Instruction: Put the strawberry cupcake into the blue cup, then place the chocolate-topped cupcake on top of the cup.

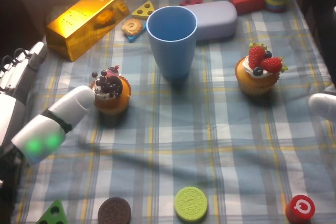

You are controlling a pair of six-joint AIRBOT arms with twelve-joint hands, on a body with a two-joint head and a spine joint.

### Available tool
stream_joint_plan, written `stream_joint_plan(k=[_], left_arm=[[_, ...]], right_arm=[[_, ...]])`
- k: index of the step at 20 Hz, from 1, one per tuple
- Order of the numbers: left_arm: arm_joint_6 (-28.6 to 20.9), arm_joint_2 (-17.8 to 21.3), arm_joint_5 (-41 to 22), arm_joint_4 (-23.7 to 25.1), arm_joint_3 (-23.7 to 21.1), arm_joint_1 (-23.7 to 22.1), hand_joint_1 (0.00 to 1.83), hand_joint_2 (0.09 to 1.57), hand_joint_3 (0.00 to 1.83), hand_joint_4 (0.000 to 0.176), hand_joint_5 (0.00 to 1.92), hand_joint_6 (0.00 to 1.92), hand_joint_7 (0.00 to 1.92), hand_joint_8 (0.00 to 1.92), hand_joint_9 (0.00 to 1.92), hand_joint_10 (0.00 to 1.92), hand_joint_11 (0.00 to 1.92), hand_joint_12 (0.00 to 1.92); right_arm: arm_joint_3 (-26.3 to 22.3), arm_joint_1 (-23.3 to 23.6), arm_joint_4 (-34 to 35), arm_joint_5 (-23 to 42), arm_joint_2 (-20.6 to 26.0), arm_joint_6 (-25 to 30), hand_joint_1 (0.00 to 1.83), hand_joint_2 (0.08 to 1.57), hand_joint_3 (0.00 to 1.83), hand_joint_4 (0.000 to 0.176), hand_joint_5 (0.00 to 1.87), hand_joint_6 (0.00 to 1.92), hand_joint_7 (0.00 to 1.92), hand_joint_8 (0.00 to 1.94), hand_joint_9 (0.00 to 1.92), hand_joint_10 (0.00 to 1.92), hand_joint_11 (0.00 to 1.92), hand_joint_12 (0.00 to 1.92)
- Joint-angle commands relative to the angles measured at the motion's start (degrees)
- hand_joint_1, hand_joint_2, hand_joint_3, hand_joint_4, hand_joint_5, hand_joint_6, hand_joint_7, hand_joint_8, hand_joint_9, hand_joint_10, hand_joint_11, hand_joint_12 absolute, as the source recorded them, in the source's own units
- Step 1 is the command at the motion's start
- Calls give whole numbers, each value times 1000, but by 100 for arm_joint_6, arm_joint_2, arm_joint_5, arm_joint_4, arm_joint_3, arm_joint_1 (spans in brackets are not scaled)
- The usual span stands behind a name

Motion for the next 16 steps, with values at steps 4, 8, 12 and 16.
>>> stream_joint_plan(k=[4,8,12,16], left_arm=[[-9,57,-647,285,3,-49,0,848,13,94,67,7,71,7,0,0,0,0],[-5,79,-647,272,-1,-48,0,854,11,83,65,3,69,3,0,0,0,0],[-2,79,-646,253,-13,-48,0,851,5,88,43,0,50,0,0,0,0,0],[2,78,-645,252,-13,-47,0,871,10,95,24,0,14,0,0,0,0,0]], right_arm=[[309,222,-403,270,23,616,125,897,2,61,61,8,85,14,33,12,0,0],[550,529,-722,-301,75,874,332,883,0,52,69,6,182,16,73,14,0,0],[860,1072,-1259,-1182,69,1034,222,902,3,68,108,2,208,2,146,9,114,59],[1232,1627,-1920,-2181,24,1299,354,866,0,89,130,9,181,6,82,0,40,40]])
